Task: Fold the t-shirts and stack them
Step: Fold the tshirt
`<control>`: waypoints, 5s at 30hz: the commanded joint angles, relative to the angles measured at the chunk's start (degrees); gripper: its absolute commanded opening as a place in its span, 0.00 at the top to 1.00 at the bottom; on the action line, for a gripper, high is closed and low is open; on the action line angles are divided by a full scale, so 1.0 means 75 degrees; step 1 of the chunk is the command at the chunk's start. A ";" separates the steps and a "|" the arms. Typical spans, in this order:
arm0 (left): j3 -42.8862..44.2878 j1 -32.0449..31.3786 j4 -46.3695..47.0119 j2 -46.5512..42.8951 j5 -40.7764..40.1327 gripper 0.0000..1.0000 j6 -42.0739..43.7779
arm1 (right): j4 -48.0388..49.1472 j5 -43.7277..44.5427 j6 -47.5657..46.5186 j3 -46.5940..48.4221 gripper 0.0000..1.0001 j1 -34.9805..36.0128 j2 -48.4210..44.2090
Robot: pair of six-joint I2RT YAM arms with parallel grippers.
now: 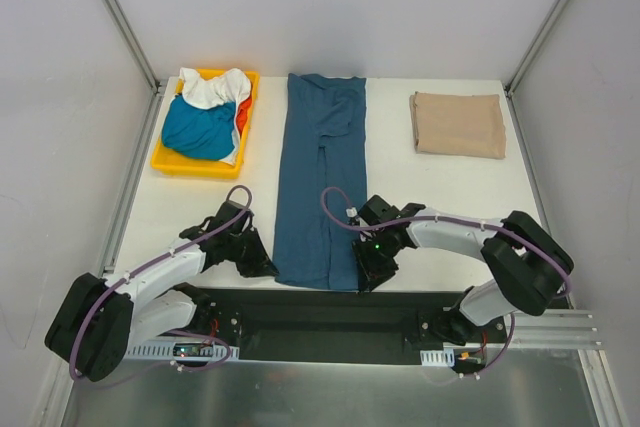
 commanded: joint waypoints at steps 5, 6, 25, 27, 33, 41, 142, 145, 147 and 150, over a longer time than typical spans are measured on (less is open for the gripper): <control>0.0103 -0.0051 0.0242 -0.0314 0.0369 1.00 0.0165 | 0.0251 -0.0321 0.0215 0.0379 0.99 0.0035 0.0068; 0.0173 -0.0051 0.0242 -0.0395 0.0428 1.00 0.0177 | 0.0205 -0.0286 0.0203 0.0460 0.99 0.0035 0.0010; -0.0271 -0.0425 -0.0753 -0.2797 0.1940 1.00 -0.1462 | -0.1985 -0.0685 0.0471 0.0625 0.99 0.0619 -0.1936; -0.0248 -0.0648 -0.0871 -0.3102 0.1812 1.00 -0.1627 | -0.2256 -0.0321 0.0555 0.0683 0.99 0.0749 -0.2146; 0.0266 -0.0742 -0.1012 -0.3187 0.1156 1.00 -0.1313 | -0.2549 0.0439 0.0473 0.1103 0.99 0.0762 -0.2253; 0.1989 -0.0731 -0.1094 -0.1628 0.0324 1.00 0.0176 | -0.2585 0.1437 -0.0217 0.2311 0.99 -0.0209 -0.1737; 0.3514 0.1766 0.0230 0.1819 -0.0662 0.01 0.1876 | -0.1459 0.1754 -0.2223 1.1577 0.03 -0.2952 0.6874; 0.3455 0.1766 0.0242 0.1795 -0.0708 0.01 0.1876 | -0.1344 0.1450 -0.2293 1.1432 0.04 -0.3023 0.6737; 0.3432 0.1766 0.0242 0.1807 -0.0720 0.01 0.1876 | -0.0900 0.1076 -0.2433 1.0928 0.04 -0.3012 0.6070; 0.3467 0.1766 0.0242 0.1947 -0.0627 0.01 0.1888 | -0.0722 0.1015 -0.2597 1.0014 0.04 -0.2977 0.5039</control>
